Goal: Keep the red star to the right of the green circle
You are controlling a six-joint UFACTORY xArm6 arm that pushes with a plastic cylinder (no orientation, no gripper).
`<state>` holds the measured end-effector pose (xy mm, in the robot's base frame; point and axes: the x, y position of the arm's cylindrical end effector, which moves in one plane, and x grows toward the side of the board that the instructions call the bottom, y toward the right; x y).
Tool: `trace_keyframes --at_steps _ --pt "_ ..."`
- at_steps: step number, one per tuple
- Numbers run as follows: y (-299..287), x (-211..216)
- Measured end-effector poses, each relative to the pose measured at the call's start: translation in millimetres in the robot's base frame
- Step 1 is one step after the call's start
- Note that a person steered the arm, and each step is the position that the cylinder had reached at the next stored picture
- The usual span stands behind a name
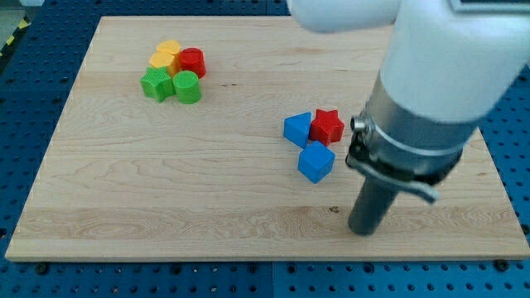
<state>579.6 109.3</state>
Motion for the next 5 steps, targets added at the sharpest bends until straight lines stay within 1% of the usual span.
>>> trace_keyframes --at_steps 1,2,3,4,5 --pt "0.0 -38.6" --pt "24.9 -56.3" --pt "29.1 -74.0" --pt "9.4 -102.4" --pt "-28.0 -124.4"
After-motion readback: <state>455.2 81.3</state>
